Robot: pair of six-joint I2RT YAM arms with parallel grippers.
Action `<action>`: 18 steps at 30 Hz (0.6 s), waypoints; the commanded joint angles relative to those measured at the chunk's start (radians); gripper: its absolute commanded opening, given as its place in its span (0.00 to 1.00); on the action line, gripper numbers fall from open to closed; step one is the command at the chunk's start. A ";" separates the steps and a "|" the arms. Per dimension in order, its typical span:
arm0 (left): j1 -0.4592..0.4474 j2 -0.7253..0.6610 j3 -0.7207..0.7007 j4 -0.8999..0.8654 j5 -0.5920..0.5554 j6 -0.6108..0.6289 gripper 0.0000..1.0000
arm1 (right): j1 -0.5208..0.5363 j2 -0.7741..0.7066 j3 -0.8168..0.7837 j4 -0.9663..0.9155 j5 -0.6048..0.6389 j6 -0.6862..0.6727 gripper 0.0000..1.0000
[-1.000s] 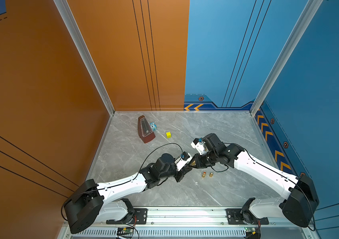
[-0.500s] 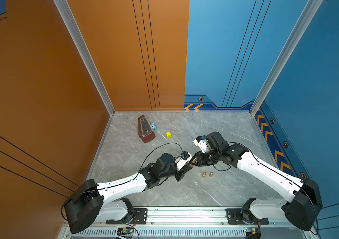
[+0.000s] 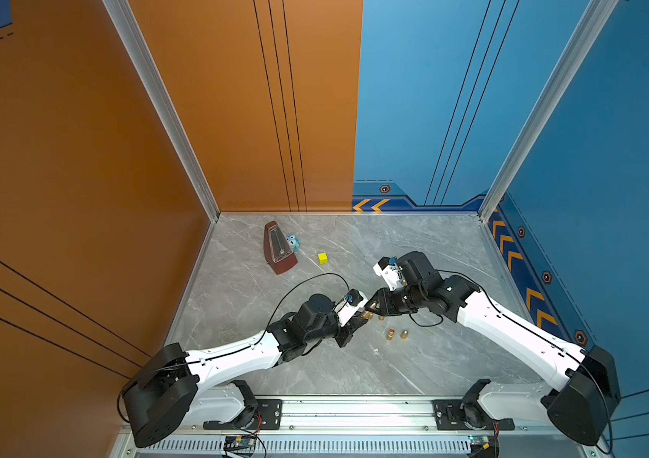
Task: Open the lipstick cap
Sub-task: Open the cover of the lipstick.
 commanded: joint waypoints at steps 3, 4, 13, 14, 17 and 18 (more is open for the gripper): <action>-0.007 0.000 0.018 -0.008 -0.046 -0.016 0.00 | 0.003 0.016 -0.006 0.002 0.012 -0.011 0.18; -0.005 0.001 0.019 -0.016 -0.051 -0.014 0.00 | 0.003 0.013 -0.004 0.001 0.017 -0.012 0.18; -0.005 -0.021 0.020 -0.088 -0.091 -0.006 0.00 | -0.008 -0.013 0.005 -0.025 0.076 -0.033 0.17; -0.005 -0.022 0.016 -0.088 -0.096 -0.006 0.00 | -0.013 -0.014 0.004 -0.025 0.076 -0.034 0.17; -0.004 -0.023 0.011 -0.102 -0.107 -0.006 0.00 | -0.023 -0.015 0.012 -0.030 0.072 -0.035 0.17; -0.004 -0.021 0.012 -0.107 -0.110 -0.004 0.00 | -0.026 -0.014 0.012 -0.031 0.070 -0.036 0.17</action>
